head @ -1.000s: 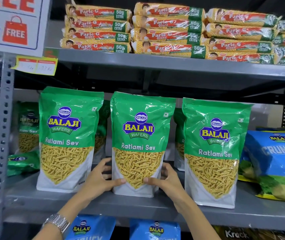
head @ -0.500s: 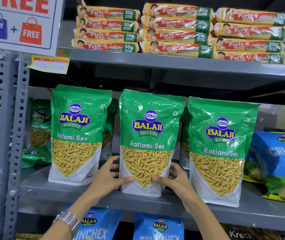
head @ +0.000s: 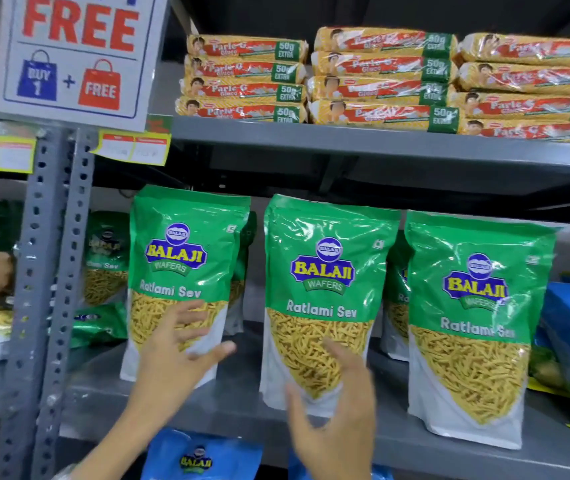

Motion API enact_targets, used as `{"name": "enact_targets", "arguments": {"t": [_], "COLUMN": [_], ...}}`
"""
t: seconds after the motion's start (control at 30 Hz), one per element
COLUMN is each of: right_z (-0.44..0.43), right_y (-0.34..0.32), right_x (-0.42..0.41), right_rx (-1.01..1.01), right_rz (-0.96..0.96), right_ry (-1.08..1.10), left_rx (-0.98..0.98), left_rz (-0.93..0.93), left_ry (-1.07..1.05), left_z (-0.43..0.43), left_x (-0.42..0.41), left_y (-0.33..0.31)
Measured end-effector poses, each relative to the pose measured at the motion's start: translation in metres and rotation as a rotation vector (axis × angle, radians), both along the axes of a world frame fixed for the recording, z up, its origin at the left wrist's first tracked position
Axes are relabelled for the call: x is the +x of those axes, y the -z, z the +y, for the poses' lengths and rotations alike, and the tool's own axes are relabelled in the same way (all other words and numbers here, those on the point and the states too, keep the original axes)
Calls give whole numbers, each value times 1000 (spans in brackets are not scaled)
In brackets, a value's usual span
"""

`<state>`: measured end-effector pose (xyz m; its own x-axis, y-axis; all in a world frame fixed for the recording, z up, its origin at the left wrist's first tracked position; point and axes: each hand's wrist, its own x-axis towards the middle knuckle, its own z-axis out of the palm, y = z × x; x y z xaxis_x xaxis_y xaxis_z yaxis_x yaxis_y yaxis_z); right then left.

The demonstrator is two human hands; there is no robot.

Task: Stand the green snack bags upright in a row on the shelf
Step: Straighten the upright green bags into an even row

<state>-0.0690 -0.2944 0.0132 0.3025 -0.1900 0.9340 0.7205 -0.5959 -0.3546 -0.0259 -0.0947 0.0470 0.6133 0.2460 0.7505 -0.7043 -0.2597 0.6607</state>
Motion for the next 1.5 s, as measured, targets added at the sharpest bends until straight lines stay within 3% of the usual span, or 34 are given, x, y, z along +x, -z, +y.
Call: {"name": "enact_targets", "arguments": {"t": [0.07,0.13,0.27,0.4,0.5,1.5], "right_z": [40,76,116,126,124,111], "right_y": [1,-4,-17,-21,-18,-7], "right_x": [5,17,54,75,81,84], "right_rx": [-148,-169,28,51,64,142], "right_rz": [109,328,622,800,803,765], "right_ry": [-141,-275,-409,-421,-460,-491], "left_rx": [-151,-176,-40,56,101,90], "left_rz": [-77,-32,182,415,486,443], "left_ry": [-72,-162,-146,20,81,28], "left_z": [36,71,109,121,120,111], "left_x": [2,11,34,49,52,40], "left_y": [-1,5,21,23,23,23]}}
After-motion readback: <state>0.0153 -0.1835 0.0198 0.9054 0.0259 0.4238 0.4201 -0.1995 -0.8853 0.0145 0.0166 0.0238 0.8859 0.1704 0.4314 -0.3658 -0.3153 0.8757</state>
